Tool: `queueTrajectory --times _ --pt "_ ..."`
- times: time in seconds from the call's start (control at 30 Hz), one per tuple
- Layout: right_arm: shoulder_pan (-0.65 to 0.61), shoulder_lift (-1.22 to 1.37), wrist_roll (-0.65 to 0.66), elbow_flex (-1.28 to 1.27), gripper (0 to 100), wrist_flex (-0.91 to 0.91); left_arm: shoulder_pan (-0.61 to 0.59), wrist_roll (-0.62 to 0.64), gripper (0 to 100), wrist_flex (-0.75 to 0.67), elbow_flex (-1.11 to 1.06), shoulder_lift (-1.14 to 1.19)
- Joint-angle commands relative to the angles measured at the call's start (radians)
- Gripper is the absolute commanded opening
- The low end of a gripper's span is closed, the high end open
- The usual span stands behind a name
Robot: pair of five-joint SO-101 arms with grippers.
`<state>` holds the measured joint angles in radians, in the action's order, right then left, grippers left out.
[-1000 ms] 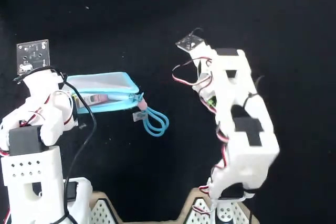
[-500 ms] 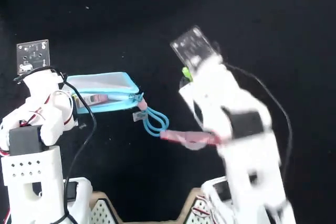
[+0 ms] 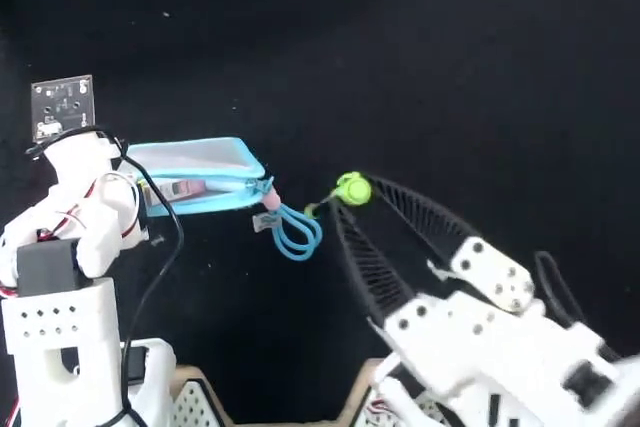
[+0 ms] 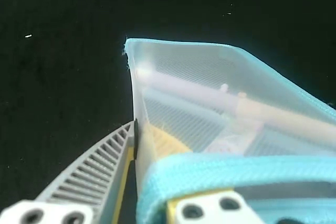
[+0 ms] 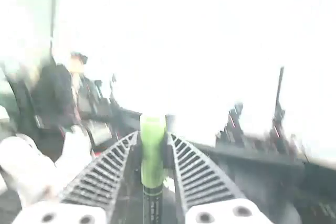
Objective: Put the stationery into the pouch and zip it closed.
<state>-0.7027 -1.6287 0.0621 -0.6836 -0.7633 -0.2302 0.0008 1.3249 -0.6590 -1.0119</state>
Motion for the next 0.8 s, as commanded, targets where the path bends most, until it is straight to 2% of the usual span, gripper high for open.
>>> queueTrajectory --times 0.0,0.3,0.77 --pt "-0.054 -0.007 -0.009 -0.082 1.1 0.16 0.002 -0.002 3 -0.015 0.012 -0.003" --pt "-0.18 -0.015 -0.009 -0.315 1.1 0.423 0.001 -0.002 3 -0.015 0.012 -0.003" --pt "-0.21 -0.015 0.0 -0.65 1.1 0.689 0.001 -0.002 3 -0.014 0.012 -0.003"
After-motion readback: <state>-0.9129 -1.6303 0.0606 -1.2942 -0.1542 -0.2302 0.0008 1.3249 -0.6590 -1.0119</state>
